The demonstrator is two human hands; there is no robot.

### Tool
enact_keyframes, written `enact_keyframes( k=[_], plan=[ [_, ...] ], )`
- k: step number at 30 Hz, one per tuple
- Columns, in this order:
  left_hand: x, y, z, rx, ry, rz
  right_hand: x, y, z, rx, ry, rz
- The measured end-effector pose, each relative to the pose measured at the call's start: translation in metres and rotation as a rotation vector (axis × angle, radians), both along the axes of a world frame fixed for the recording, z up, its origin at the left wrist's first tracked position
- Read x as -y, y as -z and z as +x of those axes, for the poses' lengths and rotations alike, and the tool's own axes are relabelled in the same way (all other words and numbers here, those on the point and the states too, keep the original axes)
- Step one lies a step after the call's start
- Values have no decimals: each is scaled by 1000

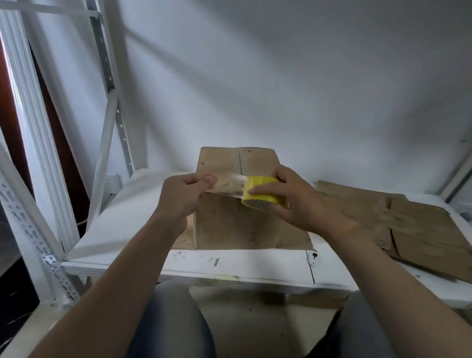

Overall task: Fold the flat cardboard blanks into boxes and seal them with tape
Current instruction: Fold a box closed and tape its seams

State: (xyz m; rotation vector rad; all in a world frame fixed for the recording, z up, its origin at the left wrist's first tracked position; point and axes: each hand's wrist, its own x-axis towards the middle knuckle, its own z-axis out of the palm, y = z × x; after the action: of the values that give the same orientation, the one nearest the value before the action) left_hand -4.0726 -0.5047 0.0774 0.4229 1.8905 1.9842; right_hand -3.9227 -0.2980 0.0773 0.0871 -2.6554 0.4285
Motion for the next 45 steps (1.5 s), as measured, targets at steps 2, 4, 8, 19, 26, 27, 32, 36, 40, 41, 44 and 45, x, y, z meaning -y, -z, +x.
enact_keyframes(
  k=[2, 4, 8, 19, 26, 27, 32, 36, 40, 41, 44, 45],
  plan=[
    [-3, 5, -3, 2, -23, -16, -18, 2, -1, 6, -32, 21],
    [-5, 8, -5, 28, -57, -7, -36, 5, -3, -2, -67, 90],
    [5, 13, -32, 66, -210, -18, -94, 18, 9, -68, -9, 157],
    [-5, 34, -49, 64, -231, -92, -157, 36, 31, -106, 32, 166],
    [-16, 45, -57, 50, -233, -151, -173, 52, 24, -103, 33, 139],
    [-15, 47, -59, 48, -241, -156, -173, 55, 20, -106, 18, 144],
    [-12, 56, -69, 78, -268, -155, -171, 64, -3, -92, -21, 174],
    [-15, 63, -76, 118, -285, -143, -173, 69, -15, -75, -14, 168],
    [-20, 70, -83, 192, -263, -126, -177, 74, -25, -94, -14, 184],
    [-21, 72, -83, 228, -245, -120, -179, 76, -27, -93, -5, 183],
    [-23, 78, -86, 302, -214, -91, -182, 83, -29, -88, 22, 176],
    [-25, 80, -87, 303, -216, -94, -183, 86, -30, -92, 32, 168]
  ],
)
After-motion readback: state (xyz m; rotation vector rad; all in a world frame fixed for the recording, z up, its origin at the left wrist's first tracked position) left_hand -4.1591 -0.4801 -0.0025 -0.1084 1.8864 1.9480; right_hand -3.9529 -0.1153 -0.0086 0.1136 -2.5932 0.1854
